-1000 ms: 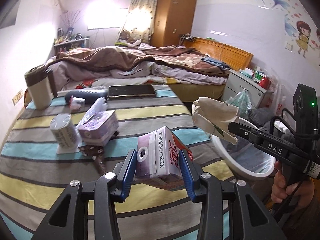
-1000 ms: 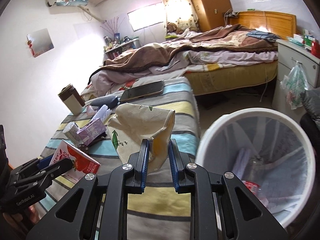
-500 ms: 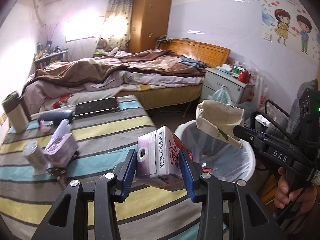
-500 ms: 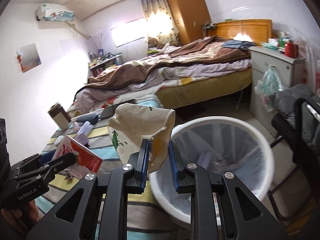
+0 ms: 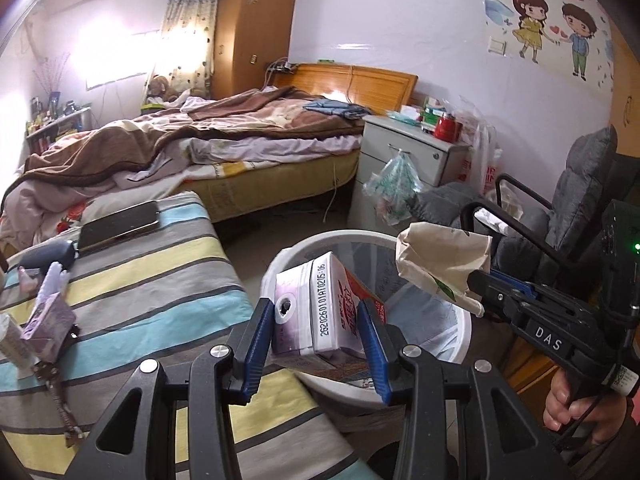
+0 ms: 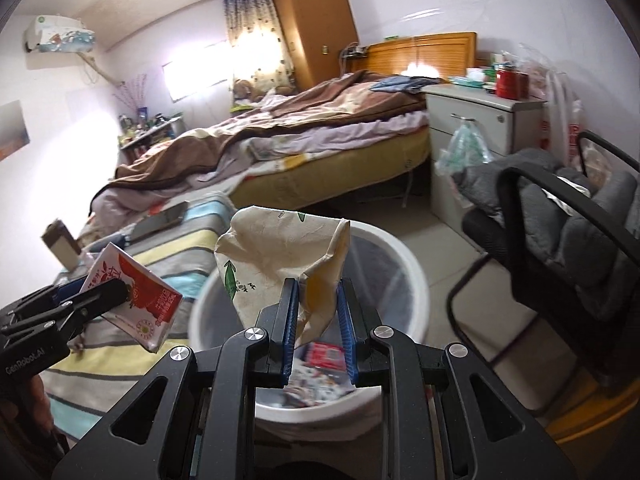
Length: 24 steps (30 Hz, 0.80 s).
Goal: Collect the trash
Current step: 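Open both grippers to drop the carton and paper bag into the bin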
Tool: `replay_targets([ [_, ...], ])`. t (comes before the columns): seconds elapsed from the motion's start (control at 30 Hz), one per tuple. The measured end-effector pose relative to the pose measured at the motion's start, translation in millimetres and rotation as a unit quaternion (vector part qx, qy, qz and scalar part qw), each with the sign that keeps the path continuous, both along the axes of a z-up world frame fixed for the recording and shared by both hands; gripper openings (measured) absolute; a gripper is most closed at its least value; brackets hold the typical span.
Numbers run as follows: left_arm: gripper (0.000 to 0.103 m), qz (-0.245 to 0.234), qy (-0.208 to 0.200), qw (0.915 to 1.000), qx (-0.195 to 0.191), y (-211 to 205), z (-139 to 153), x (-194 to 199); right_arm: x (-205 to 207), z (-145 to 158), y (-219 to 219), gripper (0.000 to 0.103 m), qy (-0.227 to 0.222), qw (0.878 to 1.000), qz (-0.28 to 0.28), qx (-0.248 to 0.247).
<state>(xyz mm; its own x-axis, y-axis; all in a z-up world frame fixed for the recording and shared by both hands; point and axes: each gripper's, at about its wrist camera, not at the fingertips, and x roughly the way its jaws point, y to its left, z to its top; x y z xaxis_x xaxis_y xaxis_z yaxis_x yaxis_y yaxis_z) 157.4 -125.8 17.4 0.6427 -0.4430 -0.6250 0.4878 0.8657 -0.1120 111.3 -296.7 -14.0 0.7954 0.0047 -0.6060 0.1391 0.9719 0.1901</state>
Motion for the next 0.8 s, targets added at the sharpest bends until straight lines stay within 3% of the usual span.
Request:
replay_targets([
  [0.57,0.044,-0.012,0.027,0.9995,-0.009,-26.3,-25.9,22.0,5.2,-18.9,-8.8,0.026,0.058,0.997,-0.022,-0.048],
  [0.73,0.054,-0.004,0.029,0.9996,-0.007,-23.4,-27.5,22.4,4.6,-19.4,-7.8,0.028,0.065,0.996,-0.027,-0.054],
  [0.8,0.055,-0.002,0.029,0.9995,-0.011,-19.5,-26.2,22.2,5.1,-19.4,-7.6,0.037,0.066,0.996,-0.024,-0.048],
])
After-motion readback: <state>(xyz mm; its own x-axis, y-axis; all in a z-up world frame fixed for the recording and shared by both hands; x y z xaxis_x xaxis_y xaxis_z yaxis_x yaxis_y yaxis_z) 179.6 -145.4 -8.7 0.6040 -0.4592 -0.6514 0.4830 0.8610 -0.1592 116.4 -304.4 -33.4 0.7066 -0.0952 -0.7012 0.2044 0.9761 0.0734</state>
